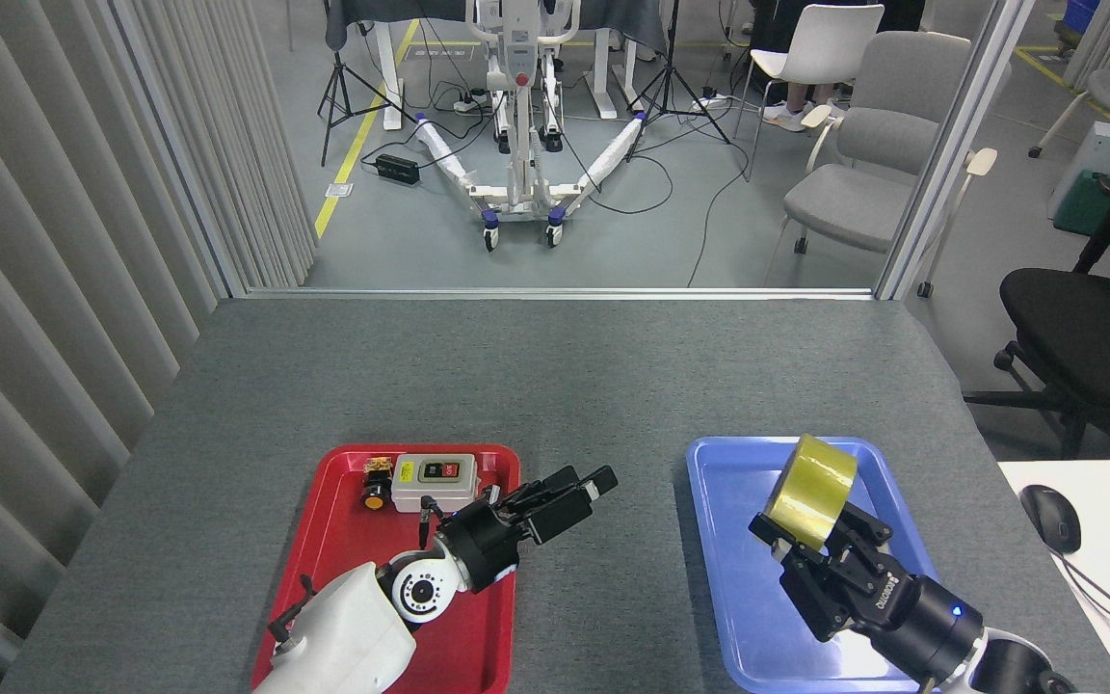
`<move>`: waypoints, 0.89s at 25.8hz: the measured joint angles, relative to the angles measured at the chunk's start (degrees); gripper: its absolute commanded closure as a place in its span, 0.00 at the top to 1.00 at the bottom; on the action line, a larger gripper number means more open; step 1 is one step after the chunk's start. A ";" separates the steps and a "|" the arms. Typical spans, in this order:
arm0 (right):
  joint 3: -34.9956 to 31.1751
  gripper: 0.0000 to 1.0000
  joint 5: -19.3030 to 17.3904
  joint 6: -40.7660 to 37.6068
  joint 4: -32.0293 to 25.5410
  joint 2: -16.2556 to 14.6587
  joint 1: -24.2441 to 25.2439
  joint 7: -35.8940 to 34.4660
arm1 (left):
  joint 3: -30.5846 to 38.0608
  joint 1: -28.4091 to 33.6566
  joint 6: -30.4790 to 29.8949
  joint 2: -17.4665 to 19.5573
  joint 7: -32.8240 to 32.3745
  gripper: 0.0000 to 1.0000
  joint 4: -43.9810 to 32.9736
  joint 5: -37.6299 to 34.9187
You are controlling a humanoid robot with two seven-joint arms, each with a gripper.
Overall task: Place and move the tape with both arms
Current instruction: 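Release the tape from the left gripper and withdraw the left arm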
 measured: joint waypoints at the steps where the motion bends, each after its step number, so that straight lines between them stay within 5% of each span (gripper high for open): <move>1: -0.32 0.00 -0.09 0.00 0.56 -0.46 0.00 0.19 | 0.00 -0.02 0.00 0.35 0.01 1.00 -0.11 -0.03; 8: -0.76 0.00 0.29 8.71 6.57 -4.28 -0.01 0.72 | 0.19 -0.03 0.38 6.99 2.67 1.00 -2.27 -1.73; 12: -0.18 0.00 0.59 18.01 10.00 -4.75 -0.09 4.13 | 3.78 1.69 4.44 12.64 8.41 1.00 -6.46 -9.52; 13: 0.12 0.07 0.61 20.95 10.65 -4.77 -0.12 5.33 | 5.36 3.11 7.47 14.00 10.08 1.00 -8.92 -12.92; 15: 0.98 0.89 0.62 26.06 11.62 -4.77 -0.21 6.82 | 7.98 6.38 13.74 16.29 11.42 1.00 -14.13 -18.53; 16: 1.53 1.00 0.62 28.96 12.12 -4.76 -0.26 7.20 | 9.49 8.35 17.46 17.36 12.17 1.00 -16.95 -21.72; 23: 2.94 1.00 -0.05 38.03 12.96 -4.66 -0.47 8.14 | 24.44 24.71 27.36 21.58 13.67 1.00 -31.57 -32.15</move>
